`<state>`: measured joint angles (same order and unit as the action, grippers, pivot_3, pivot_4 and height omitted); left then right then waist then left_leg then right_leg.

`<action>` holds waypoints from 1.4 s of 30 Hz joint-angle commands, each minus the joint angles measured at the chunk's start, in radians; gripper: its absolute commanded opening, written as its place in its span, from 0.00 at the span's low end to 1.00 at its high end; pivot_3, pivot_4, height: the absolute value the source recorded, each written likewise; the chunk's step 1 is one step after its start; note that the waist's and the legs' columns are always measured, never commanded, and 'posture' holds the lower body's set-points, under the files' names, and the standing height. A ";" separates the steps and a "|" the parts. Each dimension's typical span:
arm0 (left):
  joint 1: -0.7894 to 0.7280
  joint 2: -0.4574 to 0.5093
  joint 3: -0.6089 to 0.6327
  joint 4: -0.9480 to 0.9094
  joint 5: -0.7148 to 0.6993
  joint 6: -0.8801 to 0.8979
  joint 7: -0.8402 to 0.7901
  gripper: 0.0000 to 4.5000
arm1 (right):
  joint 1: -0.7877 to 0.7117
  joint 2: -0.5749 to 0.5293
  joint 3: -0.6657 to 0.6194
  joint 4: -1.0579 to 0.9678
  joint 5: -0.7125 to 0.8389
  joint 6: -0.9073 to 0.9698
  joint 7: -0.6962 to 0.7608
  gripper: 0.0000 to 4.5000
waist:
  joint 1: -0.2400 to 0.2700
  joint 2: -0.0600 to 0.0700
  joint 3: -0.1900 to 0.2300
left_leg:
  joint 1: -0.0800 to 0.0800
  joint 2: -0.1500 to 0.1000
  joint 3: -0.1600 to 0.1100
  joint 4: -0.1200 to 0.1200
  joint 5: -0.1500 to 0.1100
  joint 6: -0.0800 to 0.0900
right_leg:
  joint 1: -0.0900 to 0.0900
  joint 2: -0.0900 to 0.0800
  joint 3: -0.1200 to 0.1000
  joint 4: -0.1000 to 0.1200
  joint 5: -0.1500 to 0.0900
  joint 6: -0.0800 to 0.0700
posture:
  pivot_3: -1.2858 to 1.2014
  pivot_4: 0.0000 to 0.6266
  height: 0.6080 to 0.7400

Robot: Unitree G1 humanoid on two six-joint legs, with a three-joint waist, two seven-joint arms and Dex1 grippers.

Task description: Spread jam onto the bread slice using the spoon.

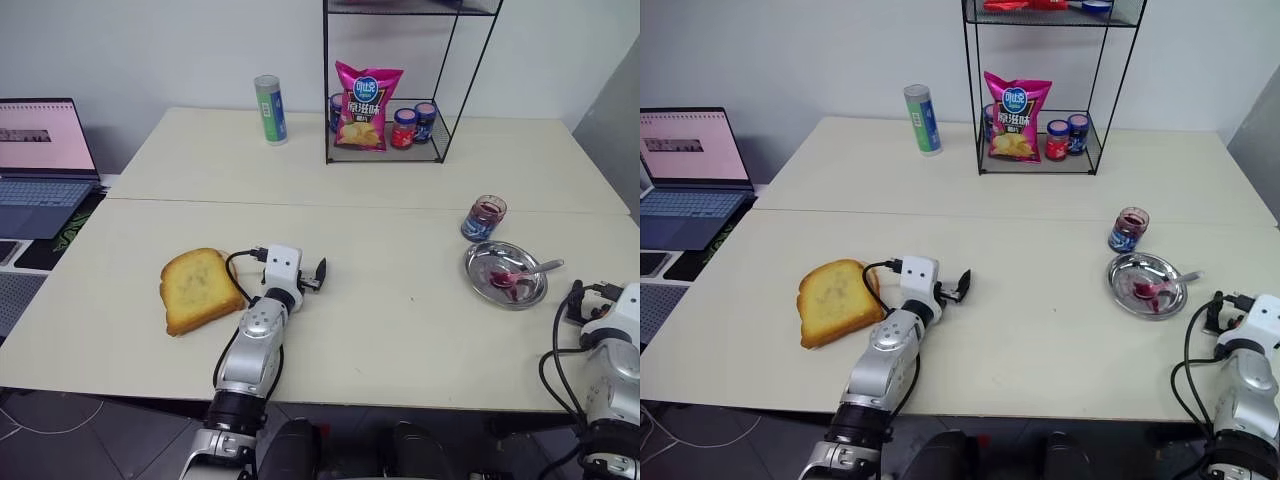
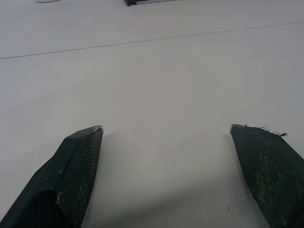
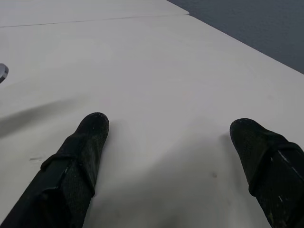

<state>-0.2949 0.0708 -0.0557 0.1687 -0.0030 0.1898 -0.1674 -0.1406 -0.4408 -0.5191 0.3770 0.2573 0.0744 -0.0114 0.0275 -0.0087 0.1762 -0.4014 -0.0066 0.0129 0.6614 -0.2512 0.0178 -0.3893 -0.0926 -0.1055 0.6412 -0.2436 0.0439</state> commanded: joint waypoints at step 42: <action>0.243 0.678 0.823 -0.382 -0.667 0.885 -0.507 1.00 | -0.471 0.085 0.786 -0.486 0.356 0.540 0.920 0.99 | -0.029 -0.012 0.017 | -0.013 0.005 0.006 0.001 -0.002 -0.007 | -0.023 0.002 0.012 0.004 0.007 -0.009 | 0.52 0.24 1.00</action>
<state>-0.0715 0.7676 0.7214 -0.1721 -0.6375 1.0484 -0.7009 -0.5881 -0.3700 0.2498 -0.1122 0.6322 0.6344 0.8768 -0.0014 -0.0207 0.1935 -0.4147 -0.0014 0.0182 0.6621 -0.2530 0.0101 -0.4128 -0.0901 -0.0949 0.6456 -0.2370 0.0343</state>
